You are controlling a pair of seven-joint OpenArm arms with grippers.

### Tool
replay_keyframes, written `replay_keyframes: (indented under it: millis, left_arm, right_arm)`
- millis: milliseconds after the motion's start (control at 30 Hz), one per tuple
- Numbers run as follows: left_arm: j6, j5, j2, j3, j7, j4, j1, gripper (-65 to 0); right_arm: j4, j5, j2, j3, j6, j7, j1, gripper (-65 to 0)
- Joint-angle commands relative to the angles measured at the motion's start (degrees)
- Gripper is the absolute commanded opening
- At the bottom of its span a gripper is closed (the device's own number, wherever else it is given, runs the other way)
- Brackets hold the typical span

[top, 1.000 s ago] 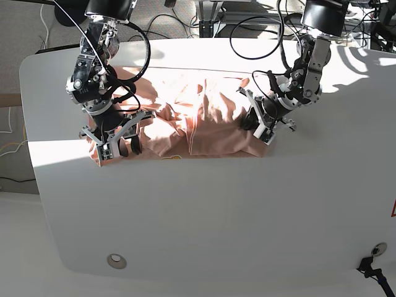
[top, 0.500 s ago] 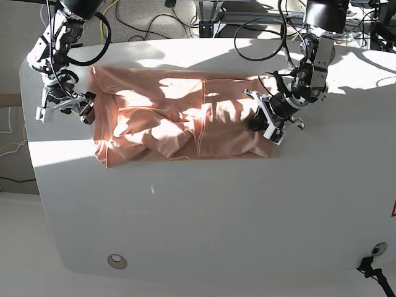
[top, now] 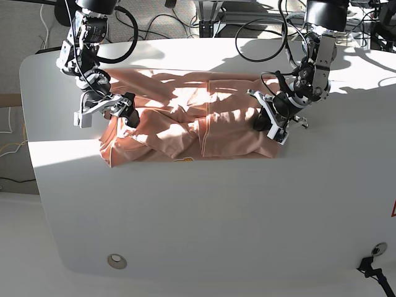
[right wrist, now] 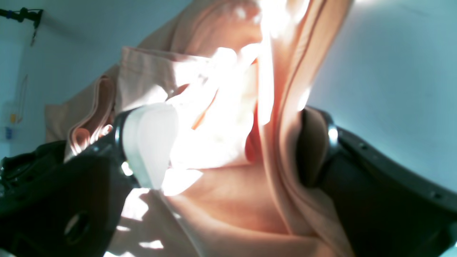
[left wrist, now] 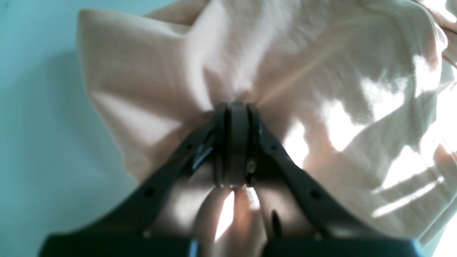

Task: Fold the T-shirt properly
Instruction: 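Grasp the folded strip with both grippers at its end and middle, then lift the strip end with the right gripper and fold it toward the left gripper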

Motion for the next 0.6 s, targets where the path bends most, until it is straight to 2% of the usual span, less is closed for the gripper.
replay_keyframes:
  millis: [0, 167, 200, 267, 367, 400, 567]
  left_arm:
    - [0.53, 1.52, -0.63, -0.19, 3.01, 1.33, 0.55, -65.0]
    - [0.53, 1.52, -0.63, -0.19, 3.01, 1.33, 0.99, -65.0]
    - [0.53, 1.52, -0.63, -0.19, 3.01, 1.33, 0.99, -65.0]
    - [0.53, 1.52, -0.63, -0.19, 3.01, 1.33, 0.99, -65.0]
    - [0.53, 1.52, -0.63, -0.19, 3.01, 1.24, 0.99, -65.0]
    - [0.53, 1.52, -0.63, -0.19, 3.01, 1.16, 0.99, -65.0]
    - [0.53, 1.52, -0.63, -0.19, 3.01, 0.98, 0.99, -65.0]
  right_arm:
    - [0.89, 0.32, -0.03, -2.30, 0.19, -0.16, 0.55, -15.1]
    - [0.89, 0.50, -0.03, -4.76, 0.11, 0.11, 0.91, -15.6]
    - [0.89, 0.32, -0.03, -4.76, 0.11, 0.11, 0.99, -17.6]
    - [0.89, 0.15, 0.23, -4.76, 0.11, 0.11, 1.70, -29.7]
    - [0.98, 0.15, 0.50, -5.12, 0.02, -0.16, 2.05, -60.1]
    - [1.86, 0.06, 0.50, -5.56, -0.16, -0.16, 2.05, -65.0]
    - [14.78, -3.46, 0.85, -12.85, -7.72, -0.16, -0.59, -65.0]
